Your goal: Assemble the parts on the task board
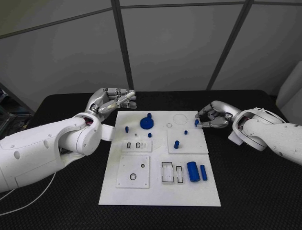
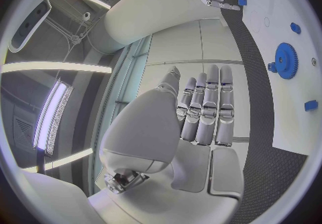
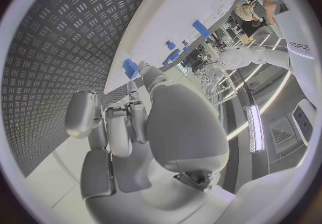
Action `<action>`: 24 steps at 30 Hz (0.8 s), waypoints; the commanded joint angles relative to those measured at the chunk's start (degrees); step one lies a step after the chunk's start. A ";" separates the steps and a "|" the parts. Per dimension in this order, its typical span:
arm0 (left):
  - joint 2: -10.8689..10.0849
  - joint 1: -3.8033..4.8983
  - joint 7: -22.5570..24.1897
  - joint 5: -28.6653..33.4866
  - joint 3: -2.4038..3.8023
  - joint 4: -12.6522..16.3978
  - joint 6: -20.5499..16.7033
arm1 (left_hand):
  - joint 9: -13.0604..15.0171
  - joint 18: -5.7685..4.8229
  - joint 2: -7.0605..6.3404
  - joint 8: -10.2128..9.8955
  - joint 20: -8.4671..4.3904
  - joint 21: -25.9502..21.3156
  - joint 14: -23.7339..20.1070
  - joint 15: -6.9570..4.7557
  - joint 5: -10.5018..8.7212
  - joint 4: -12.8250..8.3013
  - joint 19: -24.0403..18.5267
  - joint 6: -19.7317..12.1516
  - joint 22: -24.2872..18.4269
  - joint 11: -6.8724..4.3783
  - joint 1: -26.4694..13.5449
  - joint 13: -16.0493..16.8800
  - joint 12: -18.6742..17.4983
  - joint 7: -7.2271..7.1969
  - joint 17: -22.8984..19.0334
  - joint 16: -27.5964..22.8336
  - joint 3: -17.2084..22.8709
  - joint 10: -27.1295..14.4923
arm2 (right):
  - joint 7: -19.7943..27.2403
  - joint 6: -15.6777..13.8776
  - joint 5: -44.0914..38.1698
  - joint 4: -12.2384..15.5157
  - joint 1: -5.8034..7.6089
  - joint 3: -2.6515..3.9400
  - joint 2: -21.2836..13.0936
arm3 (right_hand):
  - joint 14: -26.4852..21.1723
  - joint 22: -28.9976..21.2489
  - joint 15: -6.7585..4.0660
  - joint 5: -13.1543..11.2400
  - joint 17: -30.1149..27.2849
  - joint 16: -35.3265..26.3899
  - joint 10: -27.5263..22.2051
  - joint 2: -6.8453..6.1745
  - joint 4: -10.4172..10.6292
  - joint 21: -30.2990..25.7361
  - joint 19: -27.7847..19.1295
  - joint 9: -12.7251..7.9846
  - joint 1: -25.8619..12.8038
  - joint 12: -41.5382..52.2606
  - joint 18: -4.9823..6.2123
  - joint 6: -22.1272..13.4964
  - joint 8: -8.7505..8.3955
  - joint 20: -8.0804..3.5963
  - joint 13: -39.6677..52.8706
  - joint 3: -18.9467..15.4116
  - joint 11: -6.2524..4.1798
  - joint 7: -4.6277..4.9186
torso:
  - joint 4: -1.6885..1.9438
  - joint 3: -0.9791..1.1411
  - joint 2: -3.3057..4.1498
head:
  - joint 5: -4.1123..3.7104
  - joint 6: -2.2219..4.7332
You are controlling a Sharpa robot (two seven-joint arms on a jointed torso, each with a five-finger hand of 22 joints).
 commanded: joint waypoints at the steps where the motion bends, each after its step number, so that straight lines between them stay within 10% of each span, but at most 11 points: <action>1: -0.01 0.06 0.80 -0.24 0.05 0.02 0.31 | -0.01 -0.73 0.17 -0.23 0.06 0.17 0.04 -0.03 -0.24 -0.29 -0.40 0.23 0.09 0.00 0.54 -0.10 -0.33 0.00 0.12 -0.36 0.01 0.38 | 0.26 0.72 -0.58 -0.21 0.01 0.04 0.25 | 5.84 0.11 -0.21 0.39 14.13 0.33 1.07 0.32 -0.24 0.21 0.42 0.03 0.20 0.17 0.21 0.30 0.13 0.16 9.35 0.02 -0.24 0.09 | -0.01 -0.01 -0.07 | 0.02 -0.09; 24: 0.02 0.07 0.79 -0.24 0.06 -0.14 0.26 | -0.02 -0.74 0.30 -0.27 0.05 0.22 0.09 -0.02 -0.25 -0.24 -0.40 0.23 0.12 0.04 0.51 -0.12 -0.37 0.06 0.18 -0.41 0.09 0.36 | -1.04 -0.34 -2.72 -1.65 -0.28 0.04 1.70 | 6.04 1.57 -0.23 0.65 14.99 0.65 1.79 1.69 -0.28 0.94 1.24 0.21 0.04 1.15 -0.05 1.65 0.62 0.19 10.13 0.80 -0.30 0.00 | -0.05 0.06 -0.08 | -0.58 -0.39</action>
